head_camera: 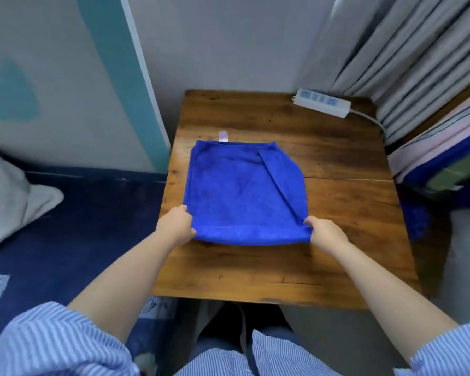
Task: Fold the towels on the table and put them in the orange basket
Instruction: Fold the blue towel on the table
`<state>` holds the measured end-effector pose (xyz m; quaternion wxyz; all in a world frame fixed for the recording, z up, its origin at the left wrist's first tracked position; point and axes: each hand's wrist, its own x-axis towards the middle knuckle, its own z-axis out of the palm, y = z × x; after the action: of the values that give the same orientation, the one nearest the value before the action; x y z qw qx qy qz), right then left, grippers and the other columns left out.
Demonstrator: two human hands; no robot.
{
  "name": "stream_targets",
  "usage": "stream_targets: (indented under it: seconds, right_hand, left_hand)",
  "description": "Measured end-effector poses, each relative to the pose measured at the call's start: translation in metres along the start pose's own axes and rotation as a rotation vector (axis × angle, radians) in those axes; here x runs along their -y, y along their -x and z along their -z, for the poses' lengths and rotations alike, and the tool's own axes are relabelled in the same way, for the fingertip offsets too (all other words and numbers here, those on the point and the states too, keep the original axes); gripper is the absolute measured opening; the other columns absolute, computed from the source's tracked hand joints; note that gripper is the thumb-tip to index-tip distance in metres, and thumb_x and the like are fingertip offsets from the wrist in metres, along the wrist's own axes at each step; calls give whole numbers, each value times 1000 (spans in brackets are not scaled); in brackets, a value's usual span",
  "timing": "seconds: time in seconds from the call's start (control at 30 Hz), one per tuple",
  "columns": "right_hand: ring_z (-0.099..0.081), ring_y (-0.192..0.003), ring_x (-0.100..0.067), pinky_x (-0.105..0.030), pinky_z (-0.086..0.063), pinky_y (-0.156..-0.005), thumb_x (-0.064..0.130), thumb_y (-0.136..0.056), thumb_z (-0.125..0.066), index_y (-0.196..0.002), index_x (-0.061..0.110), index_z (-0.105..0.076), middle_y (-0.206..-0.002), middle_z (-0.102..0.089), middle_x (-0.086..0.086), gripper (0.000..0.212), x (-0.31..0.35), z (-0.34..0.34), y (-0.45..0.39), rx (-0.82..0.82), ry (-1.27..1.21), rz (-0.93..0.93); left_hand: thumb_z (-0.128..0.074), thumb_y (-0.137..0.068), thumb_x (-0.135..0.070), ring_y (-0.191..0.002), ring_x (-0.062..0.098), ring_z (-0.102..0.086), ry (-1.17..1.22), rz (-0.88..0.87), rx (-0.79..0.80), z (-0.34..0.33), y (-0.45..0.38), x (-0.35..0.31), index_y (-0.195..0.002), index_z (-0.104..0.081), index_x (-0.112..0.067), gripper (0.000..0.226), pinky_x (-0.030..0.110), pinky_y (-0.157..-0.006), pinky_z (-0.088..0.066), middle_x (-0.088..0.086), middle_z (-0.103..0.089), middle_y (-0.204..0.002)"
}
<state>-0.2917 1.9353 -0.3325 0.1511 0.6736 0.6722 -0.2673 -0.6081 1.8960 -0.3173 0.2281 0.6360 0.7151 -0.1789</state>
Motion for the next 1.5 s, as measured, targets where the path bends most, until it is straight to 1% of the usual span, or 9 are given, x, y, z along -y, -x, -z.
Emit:
stream_targets:
  seconds: [0.2,0.33,0.5,0.6,0.9,1.1,1.3,1.4,1.5]
  right_hand:
    - [-54,-108,-31,-34,-45,-83,4,-86,-36,-116,11,-52,-118,-57,-14,34,-4,-51,32,68,39,-119]
    - [-53,-109,-30,-34,-44,-86,4,-86,-36,-112,11,-57,-120,-56,-12,33,-9,-64,40,73,-4,-125]
    - [-45,-116,-31,-35,-41,-93,8,-90,-37,-112,8,-59,-119,-50,-15,31,2,-45,21,40,25,-103]
    - [-45,-117,-31,-34,-38,-95,9,-91,-39,-114,7,-58,-121,-51,-15,30,17,-25,-4,30,7,-39]
    - [-49,-111,-25,-29,-40,-84,9,-92,-37,-111,6,-57,-117,-55,-11,28,69,26,-87,36,-113,99]
    - [-52,-103,-28,-36,-45,-78,15,-92,-41,-114,5,-51,-113,-55,-13,26,98,42,-149,-11,-193,107]
    - [-48,-117,-27,-32,-46,-75,30,-94,-41,-141,21,-29,-131,-45,-12,49,115,42,-190,59,-228,72]
    - [-52,-110,-26,-32,-44,-70,30,-95,-40,-133,15,-40,-126,-48,-11,41,114,41,-195,43,-194,76]
    - [-55,-90,-23,-30,-37,-60,30,-94,-43,-100,9,-52,-100,-53,-8,23,110,38,-190,-46,-259,98]
  left_hand:
    - [-42,-91,-27,-110,22,-48,-330,-228,141,-40,9,4,-111,-59,-11,31,28,-75,-40,3,-54,-118]
    - [-40,-91,-23,-85,19,-44,-319,-237,312,-48,10,12,-107,-58,-9,27,30,-69,-38,6,-57,-109]
    - [-35,-96,-21,-84,20,-42,-256,-215,500,-30,-4,11,-103,-53,-10,22,29,-71,-38,1,-44,-79]
    - [-35,-97,-19,-89,23,-49,-191,-206,468,-6,-23,9,-115,-53,-3,30,34,-78,-43,9,-49,-96]
    - [-34,-94,-15,-82,22,-43,-120,-104,251,58,-100,1,-111,-47,-4,24,29,-60,-35,10,-52,-101]
    - [-37,-92,-10,-104,26,-50,-77,-93,98,79,-155,-8,-109,-46,-5,20,31,-67,-36,11,-52,-115]
    - [-40,-90,-8,-132,24,-32,-7,-63,-50,77,-200,-7,-144,-22,-12,57,34,-100,-37,5,-34,-147]
    - [-42,-89,-8,-133,24,-31,-123,-55,-29,73,-214,-5,-139,-31,-14,52,36,-105,-31,5,-41,-142]
    - [-40,-89,-11,-120,26,-42,-258,-77,-26,75,-222,-4,-119,-51,-16,33,36,-103,-29,5,-56,-124]
